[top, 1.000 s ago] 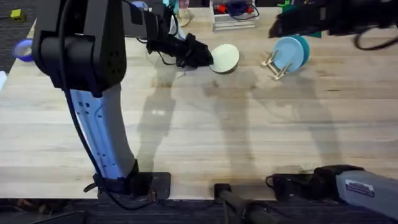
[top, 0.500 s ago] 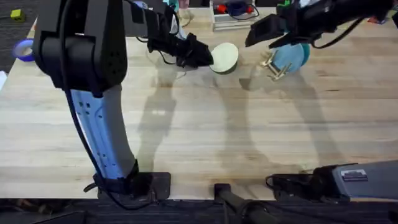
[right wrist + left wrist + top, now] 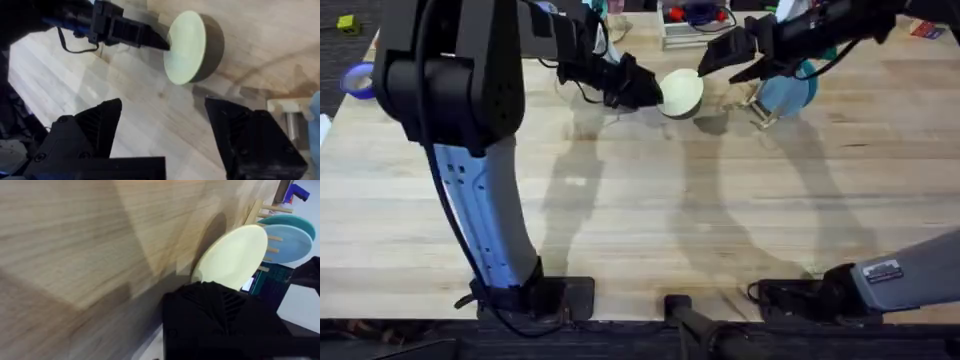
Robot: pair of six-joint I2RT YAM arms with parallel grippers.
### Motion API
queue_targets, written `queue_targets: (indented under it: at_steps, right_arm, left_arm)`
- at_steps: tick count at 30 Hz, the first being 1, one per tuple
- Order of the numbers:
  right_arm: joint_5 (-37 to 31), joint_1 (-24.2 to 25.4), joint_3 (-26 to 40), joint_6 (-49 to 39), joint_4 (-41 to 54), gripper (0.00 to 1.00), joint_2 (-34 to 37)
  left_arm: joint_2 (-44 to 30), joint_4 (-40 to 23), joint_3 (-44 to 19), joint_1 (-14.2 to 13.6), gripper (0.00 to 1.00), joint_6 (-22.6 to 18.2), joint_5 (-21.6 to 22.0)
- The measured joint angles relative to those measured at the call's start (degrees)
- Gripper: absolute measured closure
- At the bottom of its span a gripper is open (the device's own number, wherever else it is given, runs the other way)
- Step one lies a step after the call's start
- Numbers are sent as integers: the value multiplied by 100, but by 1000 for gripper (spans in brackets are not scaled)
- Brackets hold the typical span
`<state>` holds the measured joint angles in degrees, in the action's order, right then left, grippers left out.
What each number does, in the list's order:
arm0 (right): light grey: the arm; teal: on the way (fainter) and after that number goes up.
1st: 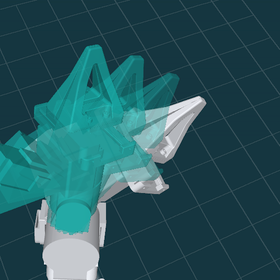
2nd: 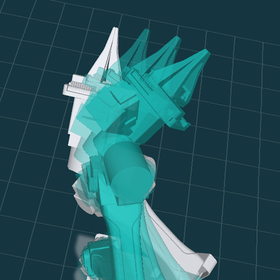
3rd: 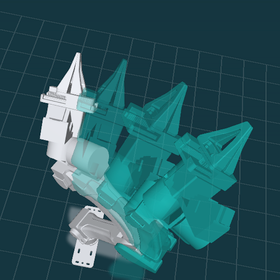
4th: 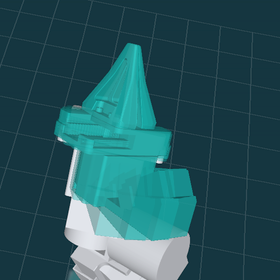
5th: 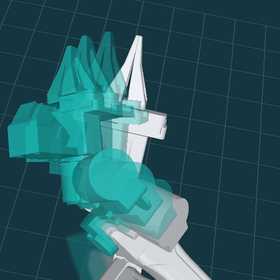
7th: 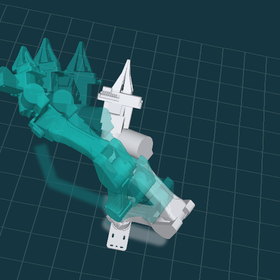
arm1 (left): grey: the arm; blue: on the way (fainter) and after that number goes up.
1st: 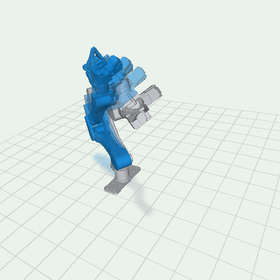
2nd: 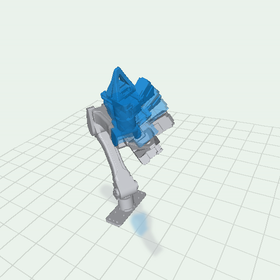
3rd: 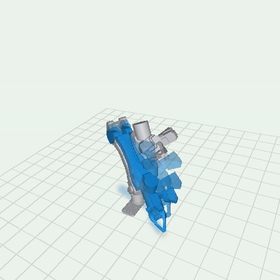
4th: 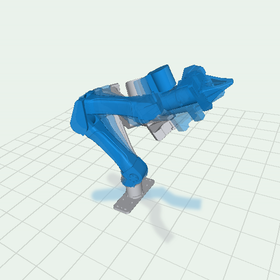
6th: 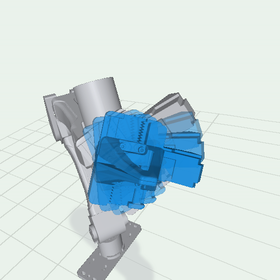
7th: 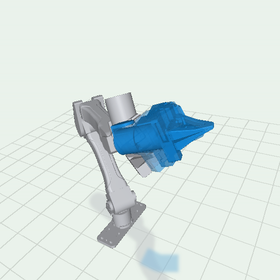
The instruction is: Pick up the plates from the table one by one and place each into a slot on the dish rack.
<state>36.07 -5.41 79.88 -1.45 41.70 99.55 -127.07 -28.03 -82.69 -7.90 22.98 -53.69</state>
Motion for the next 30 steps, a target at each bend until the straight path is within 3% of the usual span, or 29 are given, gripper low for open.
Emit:
queue_targets:
  at_steps: [10,30]
  right_arm:
    - [7,0,2,72,-493,7,46]
    - [56,-83,2,475,-1139,9,1011]
  left_arm:
    - [0,-127,-50,-13,963,57,96]
    - [0,-153,-61,-17,962,68,118]
